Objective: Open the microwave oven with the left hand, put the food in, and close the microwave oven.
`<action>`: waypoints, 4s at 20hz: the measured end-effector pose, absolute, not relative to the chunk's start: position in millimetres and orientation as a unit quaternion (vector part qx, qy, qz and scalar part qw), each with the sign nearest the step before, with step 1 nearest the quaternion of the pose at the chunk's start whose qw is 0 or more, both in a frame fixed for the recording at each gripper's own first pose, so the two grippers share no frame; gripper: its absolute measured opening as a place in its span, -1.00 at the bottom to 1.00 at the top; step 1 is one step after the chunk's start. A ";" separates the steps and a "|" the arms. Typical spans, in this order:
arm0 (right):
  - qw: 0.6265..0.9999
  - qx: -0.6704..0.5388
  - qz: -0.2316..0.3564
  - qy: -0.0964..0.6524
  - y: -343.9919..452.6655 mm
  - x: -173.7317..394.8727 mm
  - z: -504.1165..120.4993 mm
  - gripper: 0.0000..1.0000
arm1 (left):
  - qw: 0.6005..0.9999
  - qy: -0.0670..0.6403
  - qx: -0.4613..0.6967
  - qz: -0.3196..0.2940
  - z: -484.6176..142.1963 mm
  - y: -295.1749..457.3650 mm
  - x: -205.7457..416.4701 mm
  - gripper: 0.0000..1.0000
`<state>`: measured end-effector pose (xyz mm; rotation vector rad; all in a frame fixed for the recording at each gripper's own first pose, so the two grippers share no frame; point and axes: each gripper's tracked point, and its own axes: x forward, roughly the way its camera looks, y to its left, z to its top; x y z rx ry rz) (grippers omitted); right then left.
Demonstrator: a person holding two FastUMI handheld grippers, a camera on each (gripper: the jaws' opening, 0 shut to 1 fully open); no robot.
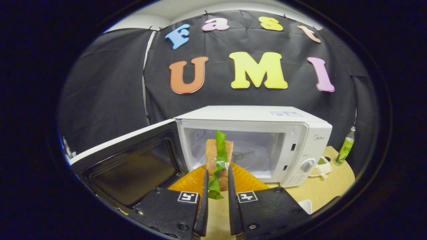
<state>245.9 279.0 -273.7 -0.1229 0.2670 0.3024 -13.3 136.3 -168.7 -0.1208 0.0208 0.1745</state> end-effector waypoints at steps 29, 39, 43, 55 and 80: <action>0.953 0.262 0.022 0.148 255.1 417.3 -377.6 -0.23 | 0.995 0.021 -0.076 0.066 -192.8 144.3 22.2 0.91; 0.988 0.066 -0.043 0.131 228.2 404.5 -363.9 0.53 | 0.988 0.064 -0.087 0.112 -239.3 181.7 19.9 0.91; 0.992 -0.022 0.004 0.121 246.5 384.8 -345.9 0.81 | 0.989 0.071 -0.095 0.084 -252.2 184.0 27.2 0.89; 0.993 -0.032 0.114 0.014 221.2 204.0 -203.3 0.83 | 0.994 0.066 -0.056 0.072 -261.9 206.9 68.5 -0.60; 0.994 -0.045 0.097 0.006 55.9 38.6 -136.2 0.82 | 0.990 0.082 -0.079 -0.084 -288.7 47.7 93.6 -1.00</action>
